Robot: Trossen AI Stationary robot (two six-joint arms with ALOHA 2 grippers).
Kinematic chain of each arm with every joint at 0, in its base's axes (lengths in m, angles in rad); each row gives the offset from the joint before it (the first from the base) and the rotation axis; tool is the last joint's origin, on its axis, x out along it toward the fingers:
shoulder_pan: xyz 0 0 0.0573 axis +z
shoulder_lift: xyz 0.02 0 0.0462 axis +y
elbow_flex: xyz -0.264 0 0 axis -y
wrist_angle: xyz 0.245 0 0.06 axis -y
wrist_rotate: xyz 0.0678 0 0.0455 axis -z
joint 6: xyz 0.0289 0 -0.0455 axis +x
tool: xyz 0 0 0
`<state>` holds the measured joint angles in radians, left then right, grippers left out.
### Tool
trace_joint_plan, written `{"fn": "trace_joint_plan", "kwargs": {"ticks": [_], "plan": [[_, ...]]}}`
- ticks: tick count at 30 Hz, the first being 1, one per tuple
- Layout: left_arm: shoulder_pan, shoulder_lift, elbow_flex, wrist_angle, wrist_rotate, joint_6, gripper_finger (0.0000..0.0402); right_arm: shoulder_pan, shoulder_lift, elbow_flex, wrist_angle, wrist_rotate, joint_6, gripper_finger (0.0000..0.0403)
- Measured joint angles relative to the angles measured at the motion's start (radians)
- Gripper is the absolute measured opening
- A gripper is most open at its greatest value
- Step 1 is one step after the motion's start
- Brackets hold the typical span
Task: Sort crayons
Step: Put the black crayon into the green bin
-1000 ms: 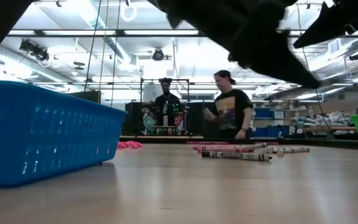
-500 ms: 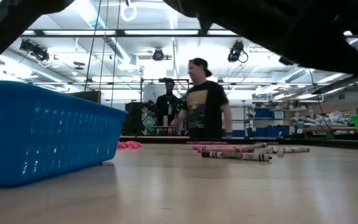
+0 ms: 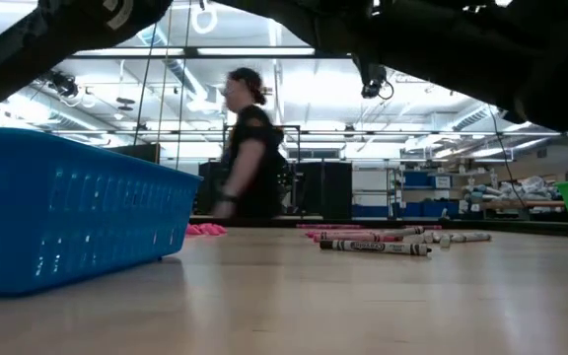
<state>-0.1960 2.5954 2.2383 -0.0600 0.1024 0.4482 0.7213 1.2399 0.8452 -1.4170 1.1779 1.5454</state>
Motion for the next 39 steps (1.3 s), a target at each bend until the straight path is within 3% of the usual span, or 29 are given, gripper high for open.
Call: {"fn": "trace_joint_plan", "kwargs": {"ticks": [14,26,34,39], "plan": [[-0.005,0.039,-0.002,0.141,0.034,0.041,0.0023,0.003,0.003,-0.001,0.0,0.008,0.0,0.0011],[-0.008,0.039,-0.001,0.15,0.028,0.014,0.0132,0.004,0.0,0.0,-0.001,0.011,0.003,0.0011],[-0.004,-0.007,0.0,-0.026,-0.026,0.082,0.014,0.023,-0.021,0.0,-0.039,0.003,0.03,0.0011],[-0.004,-0.055,0.001,-0.142,-0.063,0.099,0.0141,0.028,-0.053,0.0,-0.125,0.02,0.129,0.001]]}}
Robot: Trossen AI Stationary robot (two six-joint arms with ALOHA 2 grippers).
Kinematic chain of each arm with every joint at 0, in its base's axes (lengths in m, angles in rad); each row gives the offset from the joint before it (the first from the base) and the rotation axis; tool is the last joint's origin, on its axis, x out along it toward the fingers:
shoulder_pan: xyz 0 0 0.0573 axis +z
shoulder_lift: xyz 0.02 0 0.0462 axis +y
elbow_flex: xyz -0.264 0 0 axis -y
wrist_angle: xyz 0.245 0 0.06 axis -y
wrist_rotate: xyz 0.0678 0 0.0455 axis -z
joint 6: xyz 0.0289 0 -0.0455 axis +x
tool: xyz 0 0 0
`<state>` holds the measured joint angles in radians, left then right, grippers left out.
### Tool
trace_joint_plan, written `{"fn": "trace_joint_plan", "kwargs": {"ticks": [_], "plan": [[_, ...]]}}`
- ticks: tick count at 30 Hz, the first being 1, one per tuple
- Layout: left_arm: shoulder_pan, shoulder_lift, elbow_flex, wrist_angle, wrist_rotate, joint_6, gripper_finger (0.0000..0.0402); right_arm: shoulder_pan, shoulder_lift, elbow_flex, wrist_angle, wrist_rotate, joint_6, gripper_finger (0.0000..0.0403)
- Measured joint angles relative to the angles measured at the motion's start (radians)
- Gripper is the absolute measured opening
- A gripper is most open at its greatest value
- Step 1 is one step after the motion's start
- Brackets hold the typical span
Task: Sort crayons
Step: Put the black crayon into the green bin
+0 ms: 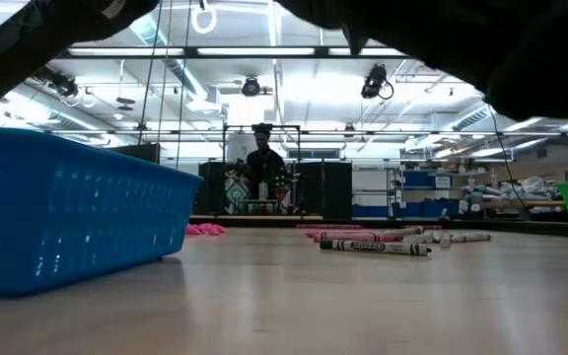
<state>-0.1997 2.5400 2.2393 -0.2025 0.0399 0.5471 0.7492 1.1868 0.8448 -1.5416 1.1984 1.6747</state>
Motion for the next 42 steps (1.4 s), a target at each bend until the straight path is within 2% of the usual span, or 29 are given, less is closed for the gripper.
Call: {"fn": "trace_joint_plan", "kwargs": {"ticks": [6,12,17,23,33,38,42], "plan": [[0.005,-0.045,-0.001,-0.182,-0.016,-0.012,0.0141,-0.013,-0.083,0.0,-0.029,0.032,0.002,0.0011],[0.006,-0.086,-0.001,-0.349,-0.048,-0.046,0.0113,-0.017,-0.141,0.002,0.027,-0.058,-0.069,0.0011],[-0.007,-0.102,-0.002,-0.49,-0.068,-0.057,0.0078,-0.053,-0.15,0.002,0.128,-0.159,-0.177,0.0011],[-0.029,-0.14,-0.003,-0.676,-0.068,-0.086,0.0047,-0.081,-0.146,0.04,0.229,-0.228,-0.321,0.0011],[-0.044,-0.254,-0.012,-0.863,-0.074,-0.189,0.0031,-0.172,-0.146,0.102,0.475,-0.286,-0.658,0.0011],[-0.069,-0.368,-0.154,-0.841,-0.101,-0.228,0.0031,-0.235,-0.146,0.102,0.622,-0.397,-0.817,0.0011],[-0.082,-0.506,-0.408,-0.694,-0.159,-0.266,0.0031,-0.278,-0.119,0.102,0.709,-0.474,-0.914,0.0011]]}}
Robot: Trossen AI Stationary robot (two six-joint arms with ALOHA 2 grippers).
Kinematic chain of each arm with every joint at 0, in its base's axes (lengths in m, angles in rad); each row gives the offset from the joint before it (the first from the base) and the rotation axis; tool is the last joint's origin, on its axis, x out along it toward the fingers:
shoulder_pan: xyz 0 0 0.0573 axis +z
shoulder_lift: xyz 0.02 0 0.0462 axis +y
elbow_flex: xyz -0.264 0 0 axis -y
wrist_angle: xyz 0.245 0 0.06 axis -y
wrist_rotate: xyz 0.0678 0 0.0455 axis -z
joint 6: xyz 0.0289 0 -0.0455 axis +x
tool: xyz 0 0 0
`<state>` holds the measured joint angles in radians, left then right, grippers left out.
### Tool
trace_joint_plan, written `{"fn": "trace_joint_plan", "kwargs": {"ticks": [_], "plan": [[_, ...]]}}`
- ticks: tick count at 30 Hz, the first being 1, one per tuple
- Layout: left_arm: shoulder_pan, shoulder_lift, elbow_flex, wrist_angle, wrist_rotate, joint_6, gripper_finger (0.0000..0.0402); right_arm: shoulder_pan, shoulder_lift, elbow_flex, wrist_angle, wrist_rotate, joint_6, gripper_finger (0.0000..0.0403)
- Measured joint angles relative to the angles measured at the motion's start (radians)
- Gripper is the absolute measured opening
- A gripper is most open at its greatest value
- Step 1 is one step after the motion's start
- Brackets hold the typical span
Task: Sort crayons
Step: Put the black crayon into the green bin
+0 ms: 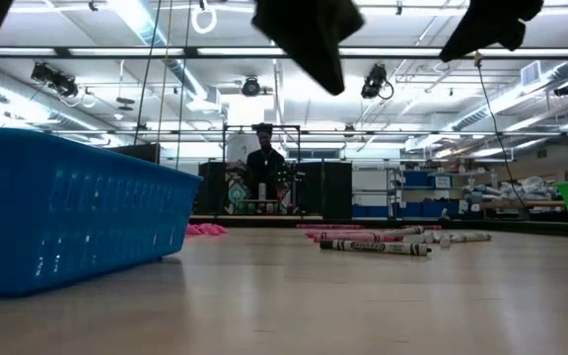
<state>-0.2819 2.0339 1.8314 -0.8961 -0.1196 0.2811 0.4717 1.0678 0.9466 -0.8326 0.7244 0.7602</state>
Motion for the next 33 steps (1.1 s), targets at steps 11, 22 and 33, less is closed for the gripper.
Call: {"fn": "trace_joint_plan", "kwargs": {"ticks": [11,22,33], "plan": [[-0.015,-0.393,-0.635,0.591,-0.075,-0.083,0.0031,-0.084,0.184,0.0,0.22,-0.158,-0.183,0.0015],[-0.012,-0.688,-0.962,0.792,-0.079,-0.076,0.0031,-0.103,0.332,0.035,0.368,-0.281,-0.152,0.0066],[-0.047,-0.806,-1.226,1.071,-0.204,-0.195,0.0038,-0.092,0.647,0.297,0.262,-0.384,-0.178,0.0078]]}}
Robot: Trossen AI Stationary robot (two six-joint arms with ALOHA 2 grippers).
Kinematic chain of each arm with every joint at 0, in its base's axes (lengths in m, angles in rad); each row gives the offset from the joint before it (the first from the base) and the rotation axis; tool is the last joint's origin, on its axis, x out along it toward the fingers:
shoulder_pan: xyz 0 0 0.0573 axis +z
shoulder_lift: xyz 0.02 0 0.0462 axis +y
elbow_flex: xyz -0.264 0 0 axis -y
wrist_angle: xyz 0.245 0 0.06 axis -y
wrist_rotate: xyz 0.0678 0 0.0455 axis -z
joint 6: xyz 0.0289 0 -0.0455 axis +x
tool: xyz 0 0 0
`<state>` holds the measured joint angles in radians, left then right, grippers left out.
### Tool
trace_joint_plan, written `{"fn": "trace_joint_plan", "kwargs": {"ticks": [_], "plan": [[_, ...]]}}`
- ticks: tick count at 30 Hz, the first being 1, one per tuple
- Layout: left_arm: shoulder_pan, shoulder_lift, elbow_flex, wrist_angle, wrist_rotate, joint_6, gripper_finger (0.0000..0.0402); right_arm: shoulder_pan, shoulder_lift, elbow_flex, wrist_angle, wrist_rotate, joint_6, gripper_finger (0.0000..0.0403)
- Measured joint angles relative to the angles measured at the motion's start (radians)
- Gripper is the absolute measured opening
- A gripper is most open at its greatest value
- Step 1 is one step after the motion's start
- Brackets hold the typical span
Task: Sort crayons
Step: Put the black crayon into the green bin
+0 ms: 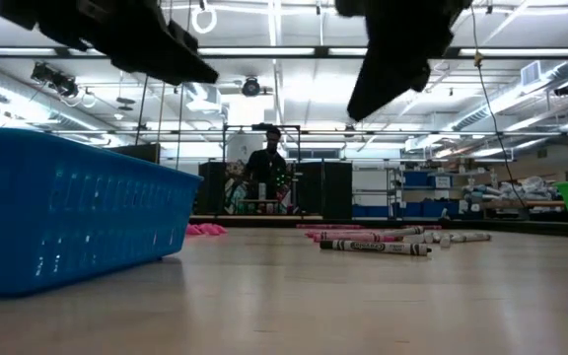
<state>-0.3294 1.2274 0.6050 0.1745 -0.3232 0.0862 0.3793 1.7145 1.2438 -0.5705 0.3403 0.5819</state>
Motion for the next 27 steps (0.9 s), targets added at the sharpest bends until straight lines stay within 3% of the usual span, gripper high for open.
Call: {"fn": "trace_joint_plan", "kwargs": {"ticks": [5,14,19,27], "plan": [[0.002,0.0,-0.027,0.062,-0.108,-0.012,0.0074,-0.014,0.113,0.045,-0.01,-0.106,-0.007,0.0078],[0.003,0.0,-0.028,0.123,-0.121,0.111,0.0153,-0.061,0.226,0.058,-0.072,-0.155,-0.011,0.0122],[0.005,0.0,-0.028,0.124,-0.121,0.073,0.016,-0.082,0.249,0.058,-0.065,-0.169,-0.014,0.0135],[0.008,0.001,-0.028,0.114,-0.12,0.072,0.016,-0.087,0.256,0.058,-0.051,-0.173,-0.005,0.0123]]}}
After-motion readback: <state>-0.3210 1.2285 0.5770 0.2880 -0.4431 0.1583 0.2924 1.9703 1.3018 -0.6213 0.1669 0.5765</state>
